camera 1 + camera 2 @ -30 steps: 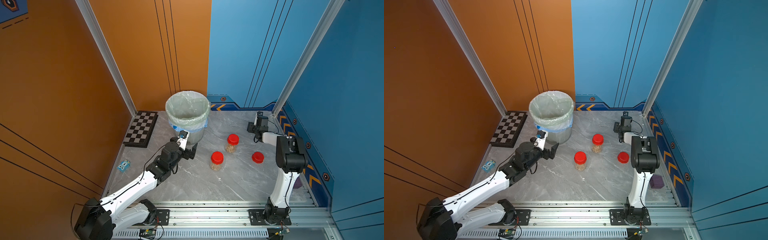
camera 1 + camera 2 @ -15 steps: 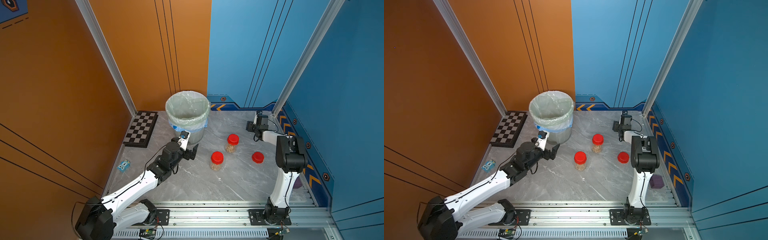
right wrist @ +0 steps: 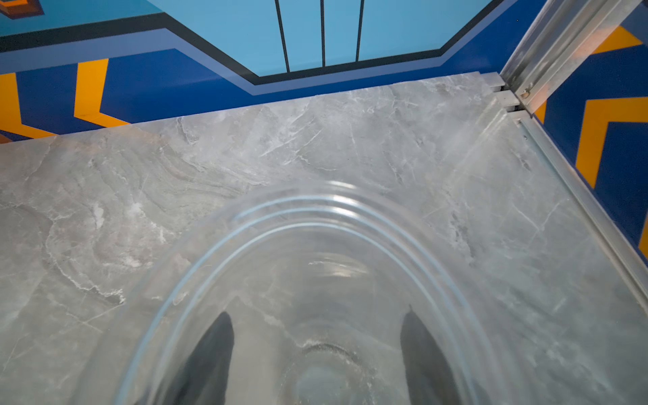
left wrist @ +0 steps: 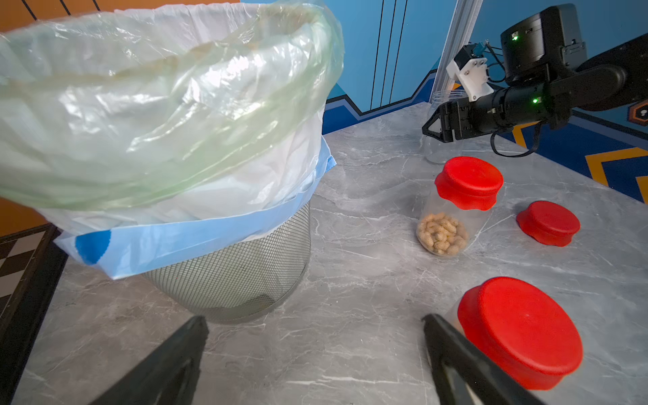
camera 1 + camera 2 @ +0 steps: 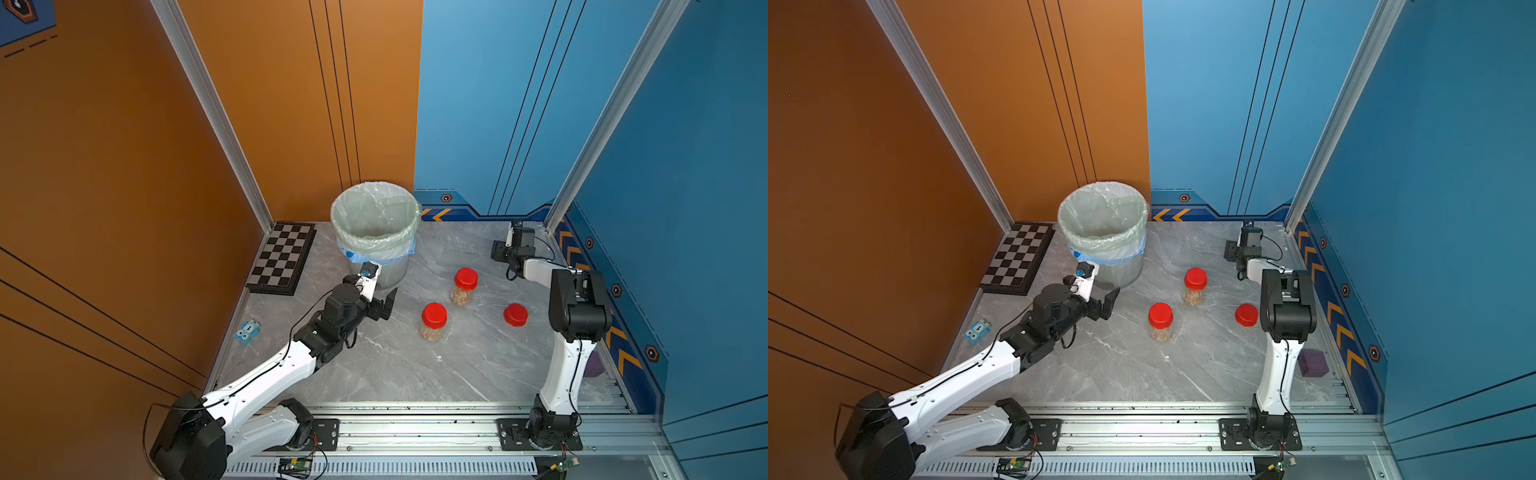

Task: Empty moldy peanuts from jars
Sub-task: Place the jar at the center of the board.

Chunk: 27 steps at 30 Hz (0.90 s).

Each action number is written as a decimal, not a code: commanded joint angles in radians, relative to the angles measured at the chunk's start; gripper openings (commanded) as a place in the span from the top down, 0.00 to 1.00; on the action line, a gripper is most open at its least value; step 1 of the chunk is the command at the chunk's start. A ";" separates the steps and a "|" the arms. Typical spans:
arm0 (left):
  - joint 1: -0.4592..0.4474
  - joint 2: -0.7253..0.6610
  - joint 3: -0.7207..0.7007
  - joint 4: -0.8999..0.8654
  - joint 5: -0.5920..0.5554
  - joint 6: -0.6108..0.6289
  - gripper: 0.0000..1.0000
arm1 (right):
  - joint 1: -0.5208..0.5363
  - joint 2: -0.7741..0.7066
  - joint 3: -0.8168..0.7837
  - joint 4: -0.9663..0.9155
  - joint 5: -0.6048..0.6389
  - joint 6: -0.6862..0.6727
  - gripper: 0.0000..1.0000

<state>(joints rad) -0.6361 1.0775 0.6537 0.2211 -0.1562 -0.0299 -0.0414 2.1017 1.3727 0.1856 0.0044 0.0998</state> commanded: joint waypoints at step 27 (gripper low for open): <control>-0.009 -0.008 0.005 0.011 0.006 0.021 0.02 | -0.003 0.124 0.209 -0.321 -0.069 -0.049 0.22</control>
<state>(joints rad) -0.6361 1.0775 0.6537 0.2211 -0.1562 -0.0223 -0.0418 2.2063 1.6016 -0.0235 -0.0498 0.0658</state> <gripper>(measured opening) 0.983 0.787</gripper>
